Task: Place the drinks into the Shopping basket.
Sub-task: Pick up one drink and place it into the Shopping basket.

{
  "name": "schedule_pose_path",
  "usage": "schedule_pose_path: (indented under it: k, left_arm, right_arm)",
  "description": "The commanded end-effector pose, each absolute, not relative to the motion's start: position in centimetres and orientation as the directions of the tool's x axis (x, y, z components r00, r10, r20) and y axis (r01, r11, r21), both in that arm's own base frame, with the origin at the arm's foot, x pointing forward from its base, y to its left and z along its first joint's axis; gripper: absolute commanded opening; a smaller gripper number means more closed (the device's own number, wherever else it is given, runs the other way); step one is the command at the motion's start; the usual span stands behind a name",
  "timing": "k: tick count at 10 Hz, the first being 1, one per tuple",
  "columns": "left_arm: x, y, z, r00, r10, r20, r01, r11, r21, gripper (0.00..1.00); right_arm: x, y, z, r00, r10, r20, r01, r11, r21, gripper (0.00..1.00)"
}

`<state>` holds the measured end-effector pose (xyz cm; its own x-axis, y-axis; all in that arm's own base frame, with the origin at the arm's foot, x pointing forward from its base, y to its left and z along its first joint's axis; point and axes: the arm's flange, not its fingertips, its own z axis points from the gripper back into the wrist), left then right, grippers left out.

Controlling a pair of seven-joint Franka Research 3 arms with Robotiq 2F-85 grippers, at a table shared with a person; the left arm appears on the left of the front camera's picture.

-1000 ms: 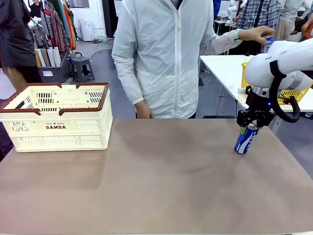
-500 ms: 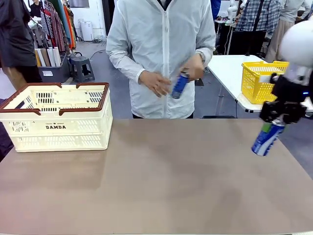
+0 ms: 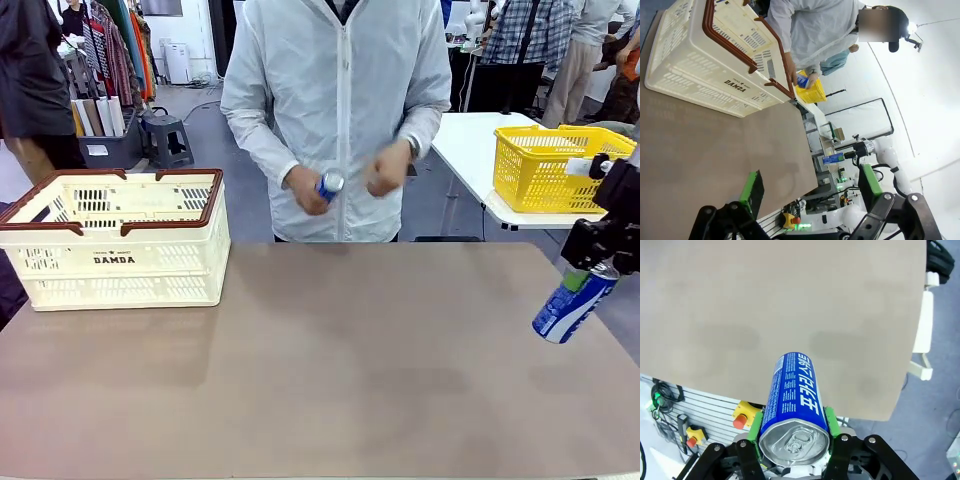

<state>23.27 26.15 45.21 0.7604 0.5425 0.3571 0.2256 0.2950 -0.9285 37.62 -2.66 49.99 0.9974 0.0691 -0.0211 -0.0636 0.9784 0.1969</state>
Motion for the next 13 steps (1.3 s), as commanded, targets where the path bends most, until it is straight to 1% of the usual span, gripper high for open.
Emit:
schedule_pose_path:
  k: [1,2,3,4,5,6,7,8,9,10,11,13]
  left_arm:
    - [23.3,26.2,45.2,0.749,0.547,0.375,0.252,0.288,-0.924,1.0]
    - [23.3,26.2,45.2,0.749,0.547,0.375,0.252,0.288,-0.924,1.0]
    - [23.3,26.2,45.2,0.749,0.547,0.375,0.252,0.288,-0.924,1.0]
    - [23.3,26.2,45.2,0.749,0.547,0.375,0.252,0.288,-0.924,1.0]
    - [23.3,26.2,45.2,0.749,0.547,0.375,0.252,0.288,-0.924,1.0]
    - [23.3,26.2,45.2,0.749,0.547,0.375,0.252,0.288,-0.924,1.0]
    - [23.3,26.2,45.2,0.749,0.547,0.375,0.252,0.288,-0.924,1.0]
    - [23.3,26.2,45.2,0.749,0.547,0.375,0.252,0.288,-0.924,1.0]
    - [23.3,26.2,45.2,0.749,0.547,0.375,0.252,0.288,-0.924,1.0]
    - [23.3,26.2,45.2,0.749,0.547,0.375,0.252,0.288,-0.924,1.0]
    - [23.3,26.2,45.2,0.749,0.547,0.375,0.252,0.288,-0.924,1.0]
    - [23.3,26.2,45.2,0.749,0.547,0.375,0.252,0.288,-0.924,1.0]
  right_arm:
    - [39.2,-2.8,50.8,0.997,0.074,-0.021,-0.068,0.98,0.185,0.0]
    - [37.6,-2.7,50.0,0.997,0.069,-0.021,-0.064,0.978,0.197,0.0]
    - [38.0,2.5,50.7,1.0,0.025,0.005,-0.026,0.992,0.127,0.0]
    - [38.8,8.7,50.9,0.999,0.032,0.013,-0.032,0.998,0.062,0.0]
    - [39.9,15.0,50.3,0.997,0.072,0.026,-0.073,0.997,0.015,0.0]
    - [40.6,21.2,49.4,0.989,0.147,0.026,-0.147,0.989,0.016,0.0]
    - [41.0,25.0,49.0,0.979,0.2,0.031,-0.2,0.98,-0.009,0.0]
    - [41.6,26.6,49.1,0.972,0.231,0.045,-0.231,0.973,-0.011,0.0]
    - [41.8,25.6,49.3,0.975,0.217,0.04,-0.218,0.976,0.007,0.0]
    - [42.0,22.1,49.7,0.987,0.157,0.023,-0.157,0.987,0.017,0.0]
    - [41.4,16.5,50.6,0.998,0.056,0.034,-0.058,0.997,0.044,0.0]
    - [38.4,7.8,52.0,0.992,-0.118,0.036,0.113,0.988,0.105,0.0]
